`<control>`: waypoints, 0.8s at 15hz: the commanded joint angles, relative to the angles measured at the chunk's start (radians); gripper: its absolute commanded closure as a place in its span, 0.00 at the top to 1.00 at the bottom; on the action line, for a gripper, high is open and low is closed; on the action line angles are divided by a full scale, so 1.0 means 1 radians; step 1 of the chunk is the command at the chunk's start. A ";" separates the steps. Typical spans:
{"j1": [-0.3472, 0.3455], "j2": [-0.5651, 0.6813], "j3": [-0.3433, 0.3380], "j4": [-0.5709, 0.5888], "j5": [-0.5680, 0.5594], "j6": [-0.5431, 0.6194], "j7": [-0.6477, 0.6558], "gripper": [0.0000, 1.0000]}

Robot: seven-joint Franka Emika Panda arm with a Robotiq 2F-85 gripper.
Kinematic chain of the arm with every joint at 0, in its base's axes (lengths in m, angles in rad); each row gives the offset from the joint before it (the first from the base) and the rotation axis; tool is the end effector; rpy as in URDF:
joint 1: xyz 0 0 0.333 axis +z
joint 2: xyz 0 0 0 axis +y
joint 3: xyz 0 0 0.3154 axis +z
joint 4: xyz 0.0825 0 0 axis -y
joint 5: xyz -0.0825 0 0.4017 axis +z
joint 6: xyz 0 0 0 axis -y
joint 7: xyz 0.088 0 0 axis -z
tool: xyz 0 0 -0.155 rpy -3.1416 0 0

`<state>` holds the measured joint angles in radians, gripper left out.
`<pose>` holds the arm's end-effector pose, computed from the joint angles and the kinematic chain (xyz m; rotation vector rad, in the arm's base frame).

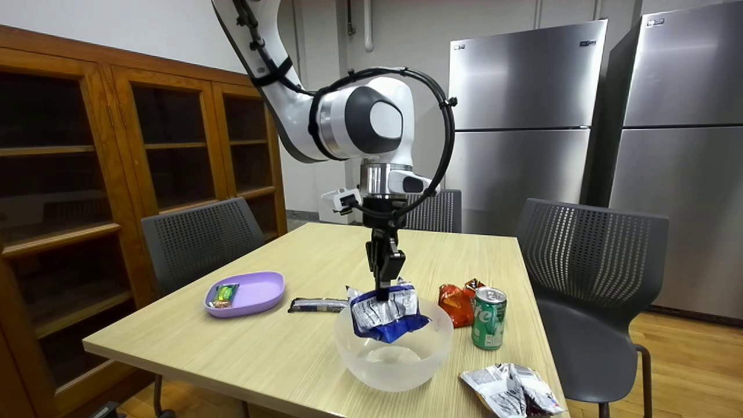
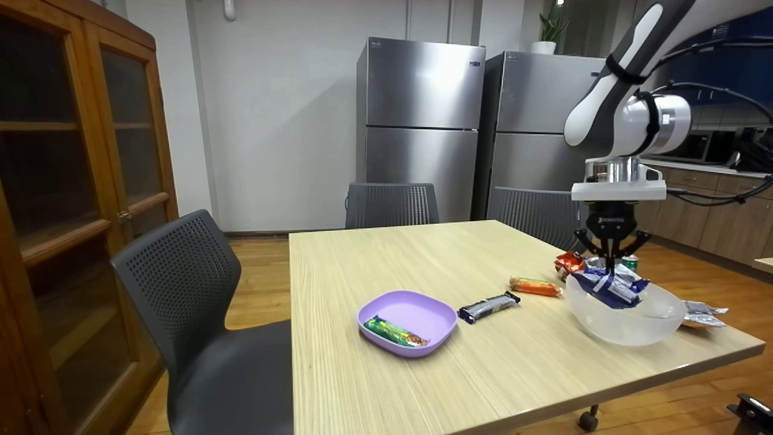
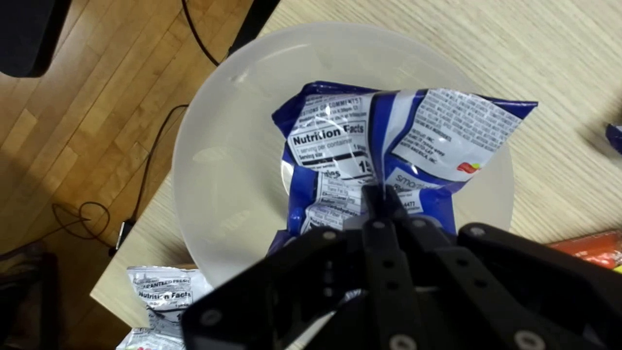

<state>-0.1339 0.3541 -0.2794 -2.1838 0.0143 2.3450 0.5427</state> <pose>0.4933 -0.2244 0.1550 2.6894 -1.3985 -0.2628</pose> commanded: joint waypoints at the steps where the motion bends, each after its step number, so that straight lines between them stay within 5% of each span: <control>1: 0.002 0.033 -0.004 0.055 0.007 -0.060 0.023 0.00; 2: 0.003 0.036 -0.005 0.058 0.008 -0.065 0.023 0.23; 12: 0.008 0.010 -0.008 0.050 0.005 -0.082 0.050 0.92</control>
<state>-0.1333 0.3883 -0.2867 -2.1390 0.0173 2.2953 0.5704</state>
